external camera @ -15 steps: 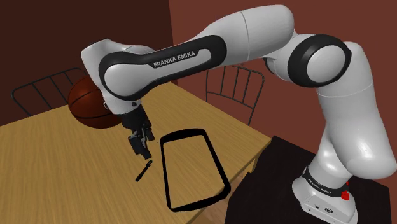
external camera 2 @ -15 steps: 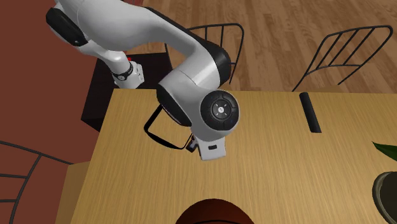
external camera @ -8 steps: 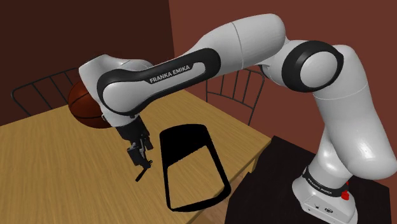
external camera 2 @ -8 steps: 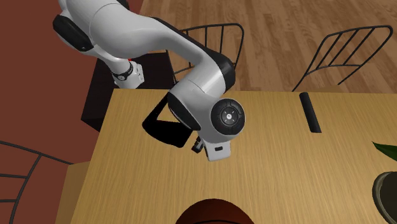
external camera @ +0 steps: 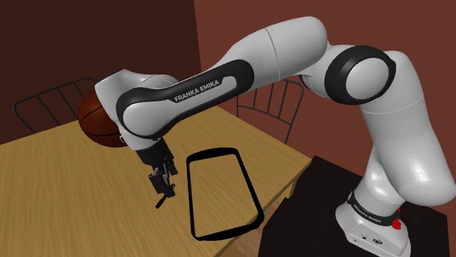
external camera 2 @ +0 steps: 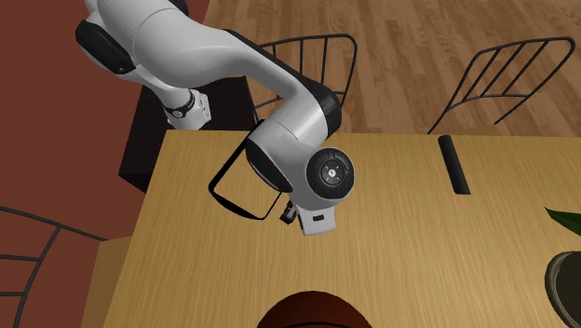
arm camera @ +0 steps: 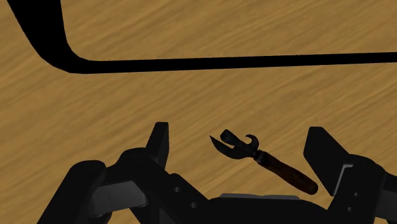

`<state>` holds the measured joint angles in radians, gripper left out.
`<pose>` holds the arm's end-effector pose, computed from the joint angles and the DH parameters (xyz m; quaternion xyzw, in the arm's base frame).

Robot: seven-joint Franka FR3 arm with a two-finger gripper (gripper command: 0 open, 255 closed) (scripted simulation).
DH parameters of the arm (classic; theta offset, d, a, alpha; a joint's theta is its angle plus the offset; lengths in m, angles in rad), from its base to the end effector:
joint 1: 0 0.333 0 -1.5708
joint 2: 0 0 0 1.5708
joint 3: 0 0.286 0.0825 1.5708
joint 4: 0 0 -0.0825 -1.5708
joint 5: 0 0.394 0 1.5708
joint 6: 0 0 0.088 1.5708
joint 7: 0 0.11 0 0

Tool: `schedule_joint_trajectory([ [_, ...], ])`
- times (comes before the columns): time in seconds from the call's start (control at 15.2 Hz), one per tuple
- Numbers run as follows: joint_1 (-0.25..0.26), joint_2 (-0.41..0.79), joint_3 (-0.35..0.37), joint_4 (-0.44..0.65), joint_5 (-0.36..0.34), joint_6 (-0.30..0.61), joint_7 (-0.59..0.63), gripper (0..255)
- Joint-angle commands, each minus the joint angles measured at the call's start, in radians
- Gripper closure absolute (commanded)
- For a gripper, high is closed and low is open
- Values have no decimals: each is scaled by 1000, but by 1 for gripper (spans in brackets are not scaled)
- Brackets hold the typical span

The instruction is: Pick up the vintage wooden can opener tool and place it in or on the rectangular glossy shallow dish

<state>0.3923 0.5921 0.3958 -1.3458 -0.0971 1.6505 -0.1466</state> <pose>0.5169 0.4397 0.3521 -0.8877 -0.4397 0.1351 0.0224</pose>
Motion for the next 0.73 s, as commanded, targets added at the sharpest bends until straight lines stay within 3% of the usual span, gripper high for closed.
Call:
schedule_joint_trajectory([
  [0.0, 0, 0, 0, 0, 0, 0, 0, 0],
  [0.07, 0, 0, 0, 0, 0, 0, 0, 255],
  [0.66, 0, 0, 0, 0, 0, 0, 0, 255],
])
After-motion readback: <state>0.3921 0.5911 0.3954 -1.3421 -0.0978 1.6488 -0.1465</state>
